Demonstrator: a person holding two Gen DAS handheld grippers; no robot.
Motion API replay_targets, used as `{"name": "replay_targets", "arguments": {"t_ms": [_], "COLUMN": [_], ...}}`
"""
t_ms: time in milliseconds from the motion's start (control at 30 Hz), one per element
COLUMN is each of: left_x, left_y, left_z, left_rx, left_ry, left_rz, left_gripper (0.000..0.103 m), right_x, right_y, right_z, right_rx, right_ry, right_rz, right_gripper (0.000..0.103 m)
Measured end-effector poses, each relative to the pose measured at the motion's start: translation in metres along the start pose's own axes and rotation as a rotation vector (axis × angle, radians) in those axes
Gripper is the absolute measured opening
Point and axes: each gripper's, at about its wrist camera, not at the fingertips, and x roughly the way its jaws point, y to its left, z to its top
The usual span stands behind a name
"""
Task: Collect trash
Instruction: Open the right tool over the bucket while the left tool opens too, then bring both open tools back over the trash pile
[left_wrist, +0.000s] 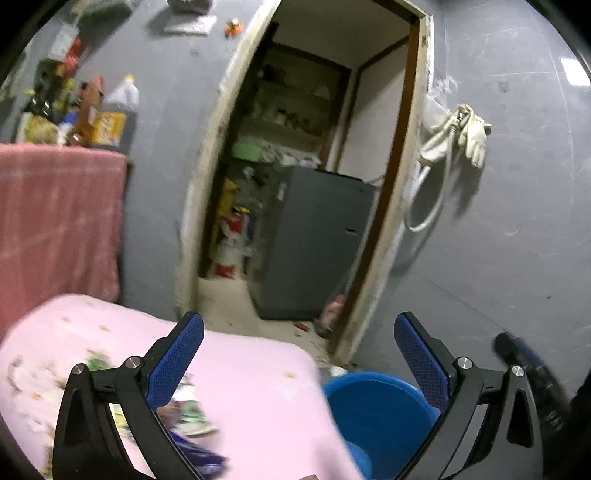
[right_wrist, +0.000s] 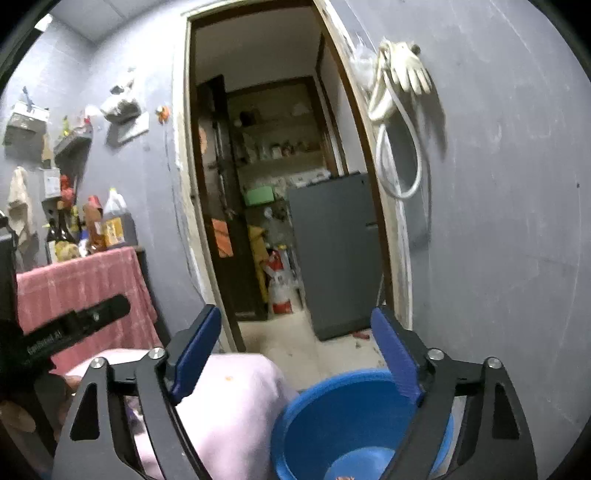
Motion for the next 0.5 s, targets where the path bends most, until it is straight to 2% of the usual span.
{"name": "replay_targets", "arguments": {"t_ms": [33,100,167,500], "left_x": [-0.003,-0.014,-0.024,-0.083], "left_y": [0.005,0.013,0.021,0.070], "left_z": [-0.002,-0.002,-0.001,0.005], "left_rx": [0.007,0.030,0.042,0.073], "left_ry": [-0.006,-0.021,-0.040,-0.101], "left_rz": [0.005,0.027,0.059,0.171], "left_gripper": [0.101,0.101,0.101,0.101], "right_x": [-0.003,-0.008,-0.013,-0.032], "right_y": [0.004,0.013,0.025,0.090], "right_z": [0.003,0.008,0.013,0.022], "right_rx": [-0.006,-0.018,-0.033,-0.130], "right_ry": [-0.013,-0.035,-0.058,-0.131], "right_rz": [0.006,0.017,0.040,0.144], "right_gripper": [0.089,0.099,0.103,0.103]}}
